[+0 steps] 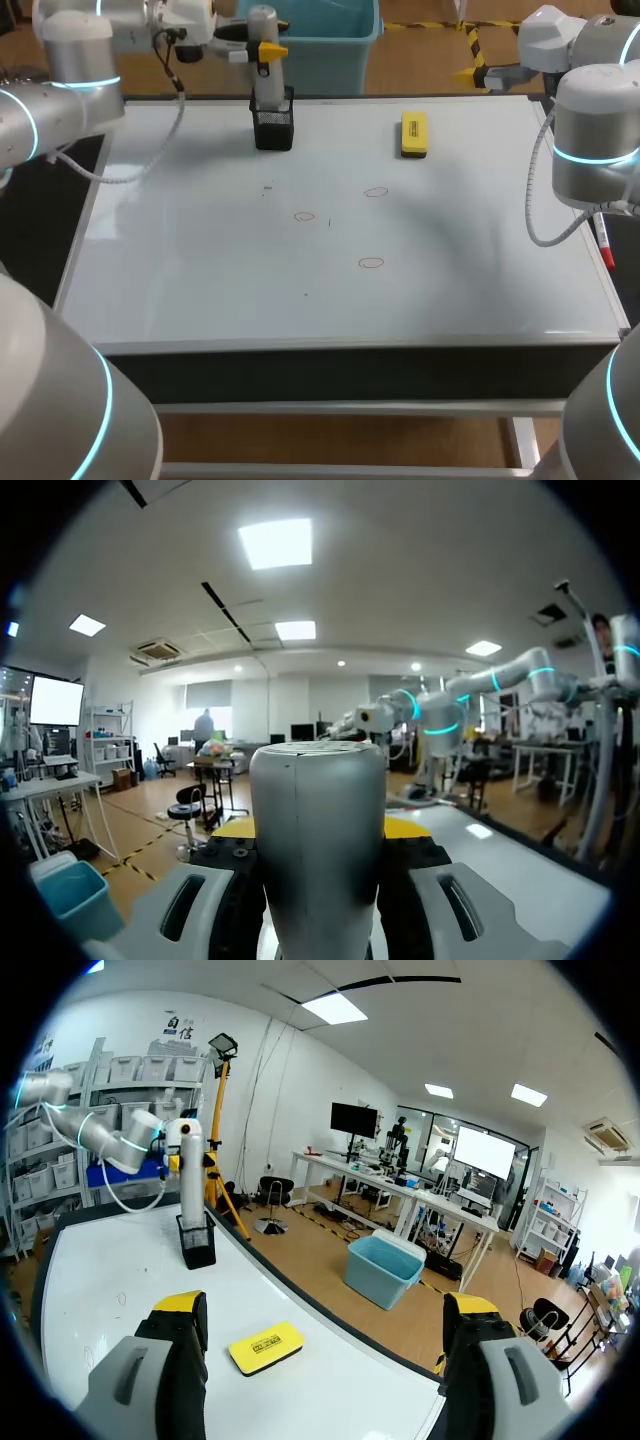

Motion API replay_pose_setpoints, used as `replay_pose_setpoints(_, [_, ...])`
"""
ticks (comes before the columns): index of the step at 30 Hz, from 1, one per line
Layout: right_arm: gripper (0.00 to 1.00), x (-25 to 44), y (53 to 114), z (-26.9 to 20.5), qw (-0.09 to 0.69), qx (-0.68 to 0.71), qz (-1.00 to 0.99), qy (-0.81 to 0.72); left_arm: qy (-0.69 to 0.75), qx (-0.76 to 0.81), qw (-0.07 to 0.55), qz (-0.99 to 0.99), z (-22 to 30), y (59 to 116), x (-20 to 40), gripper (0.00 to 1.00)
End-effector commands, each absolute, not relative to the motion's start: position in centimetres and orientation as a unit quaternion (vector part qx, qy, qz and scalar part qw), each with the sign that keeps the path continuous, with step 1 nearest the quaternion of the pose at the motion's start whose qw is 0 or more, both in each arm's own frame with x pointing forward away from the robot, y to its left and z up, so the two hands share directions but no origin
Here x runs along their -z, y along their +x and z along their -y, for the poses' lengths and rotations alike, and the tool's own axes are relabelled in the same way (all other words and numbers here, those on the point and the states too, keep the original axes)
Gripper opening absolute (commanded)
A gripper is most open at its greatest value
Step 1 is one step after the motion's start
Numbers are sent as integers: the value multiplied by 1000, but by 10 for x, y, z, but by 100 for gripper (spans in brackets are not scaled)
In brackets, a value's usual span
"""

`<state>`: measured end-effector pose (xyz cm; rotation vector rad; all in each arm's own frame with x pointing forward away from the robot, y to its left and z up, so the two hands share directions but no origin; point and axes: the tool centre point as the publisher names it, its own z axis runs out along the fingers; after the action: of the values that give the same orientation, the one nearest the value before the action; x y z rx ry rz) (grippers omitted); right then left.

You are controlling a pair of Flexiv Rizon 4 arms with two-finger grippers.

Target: Pick up the inspection probe, press it on each red-marked spot on the whiteboard one by one, put down the probe, pick up the eraser, and wipe off all the red marks.

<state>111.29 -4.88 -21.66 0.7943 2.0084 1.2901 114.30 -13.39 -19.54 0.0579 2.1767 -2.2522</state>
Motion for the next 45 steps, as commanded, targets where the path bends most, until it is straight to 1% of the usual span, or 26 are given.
replay_pose_setpoints(1, [100, 217, 1113, 49, 307, -488, -760, 300, -30, 704, 53, -708, 131, 1132, 176, 0])
replay_pose_setpoints(10, [100, 217, 1113, 49, 307, -488, -760, 300, -56, 709, 66, -700, 122, 1122, 153, 0])
replay_pose_setpoints(18, [100, 217, 1113, 49, 307, -488, -760, 300, -74, 710, 97, -694, 93, 1111, 148, 0])
replay_pose_setpoints(31, [100, 217, 1113, 49, 307, -488, -760, 300, -146, 700, 134, -686, 36, 1083, 175, 0])
replay_pose_setpoints(45, [100, 217, 1113, 49, 307, -488, -760, 300, -161, 683, 171, -692, -1, 1067, 202, 0])
